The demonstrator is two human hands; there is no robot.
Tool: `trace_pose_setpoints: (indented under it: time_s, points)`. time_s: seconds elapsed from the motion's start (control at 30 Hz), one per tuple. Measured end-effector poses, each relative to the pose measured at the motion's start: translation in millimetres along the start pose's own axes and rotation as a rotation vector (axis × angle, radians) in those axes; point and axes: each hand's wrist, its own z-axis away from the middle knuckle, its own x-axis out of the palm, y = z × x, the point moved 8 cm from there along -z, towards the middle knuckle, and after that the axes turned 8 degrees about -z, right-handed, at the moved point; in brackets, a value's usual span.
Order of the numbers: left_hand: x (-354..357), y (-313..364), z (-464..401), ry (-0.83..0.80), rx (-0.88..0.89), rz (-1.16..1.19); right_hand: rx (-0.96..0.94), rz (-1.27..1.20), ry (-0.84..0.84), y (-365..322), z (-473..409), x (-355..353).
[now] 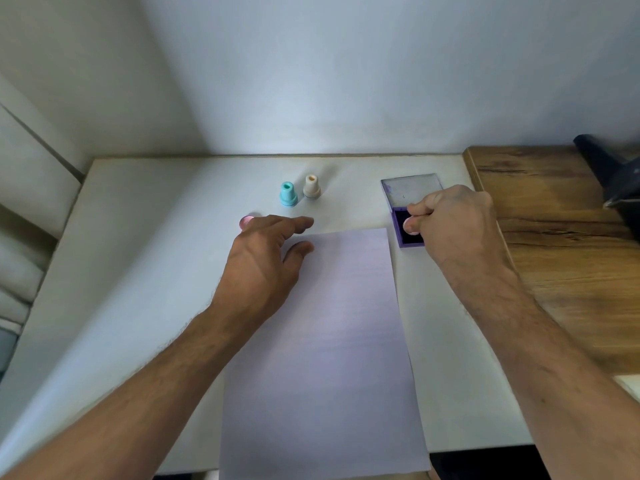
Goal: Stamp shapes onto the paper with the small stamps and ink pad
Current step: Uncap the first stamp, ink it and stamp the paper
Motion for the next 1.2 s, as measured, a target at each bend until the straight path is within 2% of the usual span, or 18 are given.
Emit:
trace_pose_setpoints:
  time_s: [0.1,0.17,0.27,0.3,0.4,0.5,0.6,0.67,0.77,0.87,1.07,1.2]
  points:
    - [0,1,0,-0.011,-0.003,-0.002,-0.257,0.205,0.206,-14,17,-5]
    - [0,1,1,-0.012,-0.005,-0.003,-0.241,0.230,0.185,-10,15,-1]
    - [-2,2,3,-0.010,-0.007,-0.006,-0.119,-0.046,0.003,-3,5,5]
    - [-1,2,2,-0.010,-0.007,-0.007,-0.124,-0.090,-0.002,-2,5,5]
    - [0,3,2,-0.014,-0.008,-0.013,-0.188,0.118,0.114,-3,3,1]
    - [1,2,3,-0.029,-0.012,-0.019,-0.148,0.155,0.080,-2,2,7]
    - [-3,-2,3,0.002,-0.012,-0.047,-0.229,0.268,0.187,-13,13,0]
    - [-7,-5,3,0.017,-0.033,-0.069,-0.274,0.240,0.212,-18,23,-1]
    - [-13,-6,5,0.019,-0.064,-0.068,-0.398,0.141,0.282,-39,46,-1]
    - [-20,-4,10,0.010,-0.090,-0.066,-0.411,-0.135,0.253,-62,70,19]
    - [-45,-32,32,0.044,-0.281,-0.031,-0.081,-0.882,-0.098,-62,92,91]
    - [-41,-50,44,-0.006,-0.356,-0.037,0.026,-0.988,-0.159,-60,101,122]
